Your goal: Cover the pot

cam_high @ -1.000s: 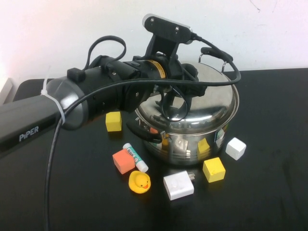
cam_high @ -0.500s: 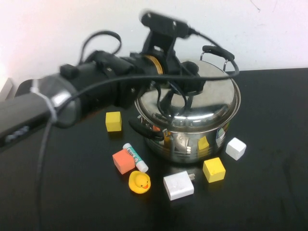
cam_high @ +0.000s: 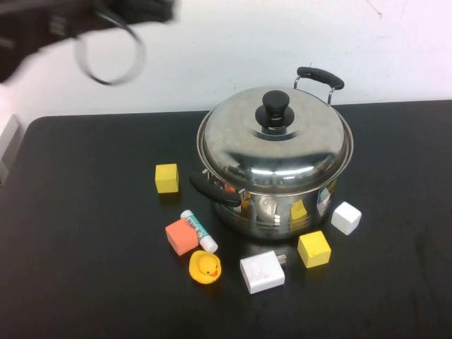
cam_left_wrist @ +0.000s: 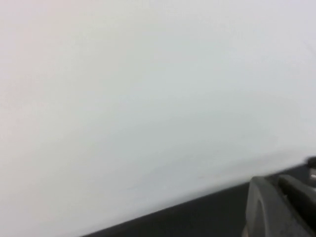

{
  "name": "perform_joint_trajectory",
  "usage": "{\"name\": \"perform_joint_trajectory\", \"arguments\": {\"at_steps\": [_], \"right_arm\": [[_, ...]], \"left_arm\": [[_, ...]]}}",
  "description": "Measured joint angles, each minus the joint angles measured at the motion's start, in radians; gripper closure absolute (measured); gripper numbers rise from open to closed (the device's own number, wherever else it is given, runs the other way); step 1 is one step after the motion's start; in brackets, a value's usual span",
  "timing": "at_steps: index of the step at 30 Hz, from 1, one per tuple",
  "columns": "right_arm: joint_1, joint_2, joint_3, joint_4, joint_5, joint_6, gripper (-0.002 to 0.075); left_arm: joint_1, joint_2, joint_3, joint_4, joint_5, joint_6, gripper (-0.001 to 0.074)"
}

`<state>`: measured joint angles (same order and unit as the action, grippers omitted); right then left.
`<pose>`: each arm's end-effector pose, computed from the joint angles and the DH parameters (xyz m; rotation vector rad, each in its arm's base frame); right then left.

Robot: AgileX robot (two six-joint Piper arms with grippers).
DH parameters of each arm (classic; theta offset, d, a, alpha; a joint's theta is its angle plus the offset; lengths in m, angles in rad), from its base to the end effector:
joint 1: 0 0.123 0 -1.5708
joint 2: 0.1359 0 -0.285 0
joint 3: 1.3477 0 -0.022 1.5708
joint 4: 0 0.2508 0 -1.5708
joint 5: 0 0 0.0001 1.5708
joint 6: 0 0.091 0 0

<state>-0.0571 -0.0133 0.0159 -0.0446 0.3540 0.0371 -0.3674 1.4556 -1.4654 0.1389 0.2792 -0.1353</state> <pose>0.0527 -0.0044 0.1767 0.0590 1.8393 -0.0575 0.3212 -0.1199 0.4378 0.2918 1.7318 -0.2361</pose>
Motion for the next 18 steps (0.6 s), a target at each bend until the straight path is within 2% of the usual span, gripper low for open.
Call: {"name": "perform_joint_trajectory", "arguments": {"at_steps": [5,9,18], "right_arm": [[0.0,0.0,0.0,0.0,0.0,0.0,0.0728],[0.0,0.0,0.0,0.0,0.0,0.0,0.0728],[0.0,0.0,0.0,0.0,0.0,0.0,0.0728]], "left_arm": [[0.087,-0.13,0.029,0.004,0.107,-0.026,0.0734],[0.123,-0.253,0.142,0.004,0.112,-0.033,0.0735],[0.14,-0.598,0.699,0.004,-0.114,-0.084,0.0735]]}}
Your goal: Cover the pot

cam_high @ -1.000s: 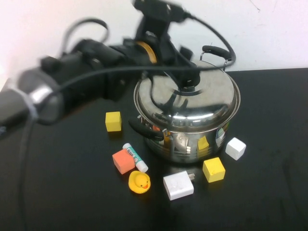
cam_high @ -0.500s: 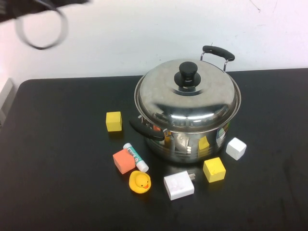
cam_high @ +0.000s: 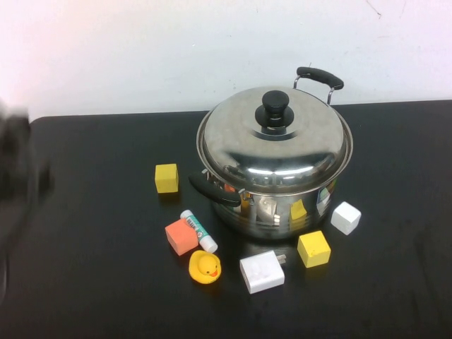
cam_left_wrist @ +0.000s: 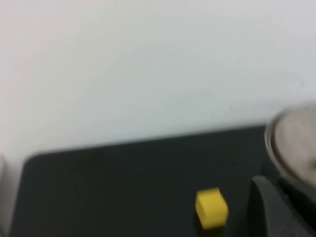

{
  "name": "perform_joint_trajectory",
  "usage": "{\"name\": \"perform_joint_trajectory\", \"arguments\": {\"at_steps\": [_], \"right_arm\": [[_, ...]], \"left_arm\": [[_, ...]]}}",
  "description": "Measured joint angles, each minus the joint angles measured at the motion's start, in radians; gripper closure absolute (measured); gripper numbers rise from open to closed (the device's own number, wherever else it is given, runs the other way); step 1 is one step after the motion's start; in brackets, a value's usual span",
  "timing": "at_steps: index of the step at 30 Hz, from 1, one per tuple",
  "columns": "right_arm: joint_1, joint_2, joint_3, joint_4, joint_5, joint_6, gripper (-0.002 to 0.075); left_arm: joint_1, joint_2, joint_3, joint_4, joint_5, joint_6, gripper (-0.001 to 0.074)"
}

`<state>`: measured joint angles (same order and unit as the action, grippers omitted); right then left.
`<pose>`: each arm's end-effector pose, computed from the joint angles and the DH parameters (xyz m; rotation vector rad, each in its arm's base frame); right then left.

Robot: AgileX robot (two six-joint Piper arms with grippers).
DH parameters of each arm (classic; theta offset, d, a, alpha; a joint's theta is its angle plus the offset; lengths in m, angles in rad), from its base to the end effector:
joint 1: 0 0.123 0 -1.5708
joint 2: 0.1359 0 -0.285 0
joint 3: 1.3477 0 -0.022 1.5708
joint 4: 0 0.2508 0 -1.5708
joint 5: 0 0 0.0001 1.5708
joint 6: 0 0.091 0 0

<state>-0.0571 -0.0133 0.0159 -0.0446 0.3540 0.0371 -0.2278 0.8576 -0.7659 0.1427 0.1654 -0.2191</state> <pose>0.0527 -0.0044 0.1767 0.0590 1.8393 -0.0575 0.1807 -0.0397 0.3674 0.1130 1.7397 -0.2043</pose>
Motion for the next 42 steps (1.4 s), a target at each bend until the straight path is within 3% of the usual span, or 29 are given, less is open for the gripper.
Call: {"name": "perform_joint_trajectory", "arguments": {"at_steps": [7,13,20,32,38,42], "right_arm": [[0.0,0.0,0.0,0.0,0.0,0.0,0.0728],[0.0,0.0,0.0,0.0,0.0,0.0,0.0728],[0.0,0.0,0.0,0.0,0.0,0.0,0.0728],[0.0,0.0,0.0,0.0,0.0,0.0,0.0728],[0.0,0.0,0.0,0.0,0.0,0.0,0.0728],[0.0,0.0,0.0,0.0,0.0,0.0,0.0728]], "left_arm": [[0.0,-0.244,0.405,-0.002,-0.114,-0.044,0.0736],[0.0,-0.365,0.575,-0.003,-0.165,-0.045,0.0736],[0.001,-0.389,0.597,-0.003,-0.303,-0.045,0.0736],[0.001,-0.389,0.597,-0.003,-0.31,-0.045,0.0736],[0.024,-0.496,0.662,-0.276,-0.351,-0.045,0.0736],[0.087,-0.642,0.721,-0.298,-0.345,0.013,0.0736]]}}
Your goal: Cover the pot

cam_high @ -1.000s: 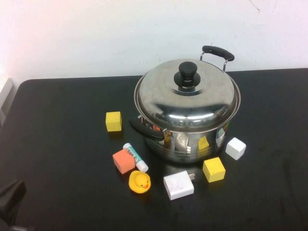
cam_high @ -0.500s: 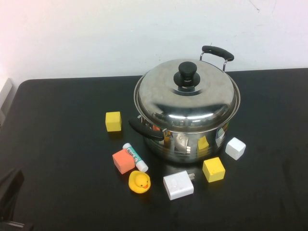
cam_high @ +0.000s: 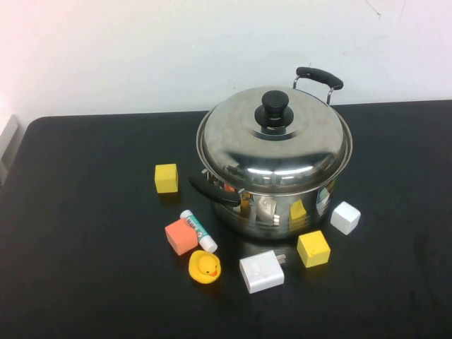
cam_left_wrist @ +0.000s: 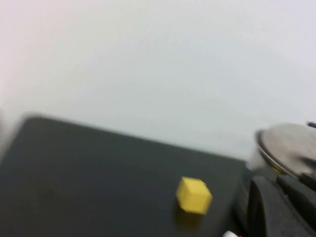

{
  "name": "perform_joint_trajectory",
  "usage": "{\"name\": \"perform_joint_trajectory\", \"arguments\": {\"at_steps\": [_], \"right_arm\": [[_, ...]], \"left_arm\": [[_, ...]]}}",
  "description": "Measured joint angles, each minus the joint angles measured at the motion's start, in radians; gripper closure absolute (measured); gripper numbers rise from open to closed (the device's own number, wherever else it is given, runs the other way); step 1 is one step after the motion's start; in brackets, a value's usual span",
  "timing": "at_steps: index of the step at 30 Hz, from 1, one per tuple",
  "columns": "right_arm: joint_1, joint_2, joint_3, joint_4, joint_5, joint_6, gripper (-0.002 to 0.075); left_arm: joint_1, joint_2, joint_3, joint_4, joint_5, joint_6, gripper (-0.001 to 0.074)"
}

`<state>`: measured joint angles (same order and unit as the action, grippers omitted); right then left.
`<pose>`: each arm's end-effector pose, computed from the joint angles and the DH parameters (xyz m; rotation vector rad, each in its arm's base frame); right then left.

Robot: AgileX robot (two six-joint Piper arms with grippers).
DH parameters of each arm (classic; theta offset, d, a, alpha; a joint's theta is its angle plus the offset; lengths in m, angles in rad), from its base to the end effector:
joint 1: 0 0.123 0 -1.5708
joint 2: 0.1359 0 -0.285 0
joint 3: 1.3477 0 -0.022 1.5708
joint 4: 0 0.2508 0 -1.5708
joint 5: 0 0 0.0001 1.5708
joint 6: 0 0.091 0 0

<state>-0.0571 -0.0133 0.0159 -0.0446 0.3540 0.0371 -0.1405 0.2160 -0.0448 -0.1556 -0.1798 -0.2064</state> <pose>0.0527 -0.0044 0.1767 0.0590 1.8393 -0.0575 0.0744 -0.0080 0.2305 -0.1852 1.4773 -0.3846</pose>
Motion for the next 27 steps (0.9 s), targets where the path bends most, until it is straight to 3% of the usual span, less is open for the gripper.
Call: {"name": "perform_joint_trajectory", "arguments": {"at_steps": [6,12,27], "right_arm": [[0.0,0.0,0.0,0.0,0.0,0.0,0.0728],[0.0,0.0,0.0,0.0,0.0,0.0,0.0728],[0.0,0.0,0.0,0.0,0.0,0.0,0.0728]], "left_arm": [[0.08,-0.205,0.065,0.044,0.199,0.039,0.0736],[0.1,-0.225,0.063,0.079,0.485,-0.068,0.0736],[0.103,-0.227,0.063,0.084,0.493,0.056,0.0736]]}}
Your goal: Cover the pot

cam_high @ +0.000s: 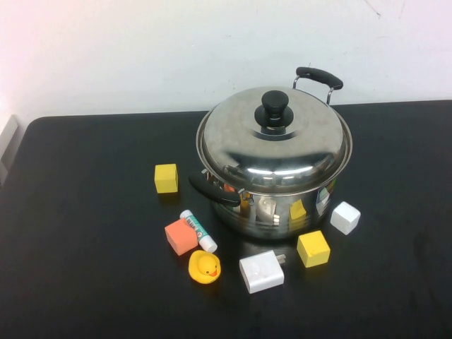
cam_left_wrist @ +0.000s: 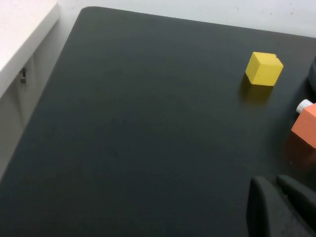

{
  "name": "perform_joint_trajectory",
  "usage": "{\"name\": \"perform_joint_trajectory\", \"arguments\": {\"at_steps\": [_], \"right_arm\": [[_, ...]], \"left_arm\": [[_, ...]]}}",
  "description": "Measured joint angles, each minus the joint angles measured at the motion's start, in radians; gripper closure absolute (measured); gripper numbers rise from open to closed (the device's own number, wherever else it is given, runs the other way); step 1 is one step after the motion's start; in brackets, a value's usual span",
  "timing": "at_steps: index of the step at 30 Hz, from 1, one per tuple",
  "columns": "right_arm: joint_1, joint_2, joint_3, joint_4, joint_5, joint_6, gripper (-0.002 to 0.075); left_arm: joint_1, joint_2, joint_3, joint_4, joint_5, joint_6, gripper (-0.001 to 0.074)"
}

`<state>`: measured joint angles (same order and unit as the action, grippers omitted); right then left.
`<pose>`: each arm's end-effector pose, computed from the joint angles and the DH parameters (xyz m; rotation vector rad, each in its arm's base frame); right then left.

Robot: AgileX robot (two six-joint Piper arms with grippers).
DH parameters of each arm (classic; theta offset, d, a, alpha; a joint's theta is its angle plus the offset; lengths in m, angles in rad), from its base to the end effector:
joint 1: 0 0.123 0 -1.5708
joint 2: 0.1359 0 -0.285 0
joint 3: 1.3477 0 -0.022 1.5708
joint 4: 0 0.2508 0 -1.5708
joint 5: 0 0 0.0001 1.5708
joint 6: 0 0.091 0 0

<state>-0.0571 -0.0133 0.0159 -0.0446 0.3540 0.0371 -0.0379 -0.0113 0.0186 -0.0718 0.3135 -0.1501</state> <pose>0.0527 -0.0044 0.1767 0.0590 1.8393 -0.0575 0.0538 -0.0041 0.1793 -0.1472 1.8022 -0.2025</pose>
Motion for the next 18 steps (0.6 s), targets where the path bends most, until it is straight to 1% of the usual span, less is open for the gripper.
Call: {"name": "perform_joint_trajectory", "arguments": {"at_steps": [18], "right_arm": [[0.0,0.0,0.0,0.0,0.0,0.0,0.0728]], "left_arm": [[0.0,0.0,0.0,0.002,0.0,0.015,0.0736]]}}
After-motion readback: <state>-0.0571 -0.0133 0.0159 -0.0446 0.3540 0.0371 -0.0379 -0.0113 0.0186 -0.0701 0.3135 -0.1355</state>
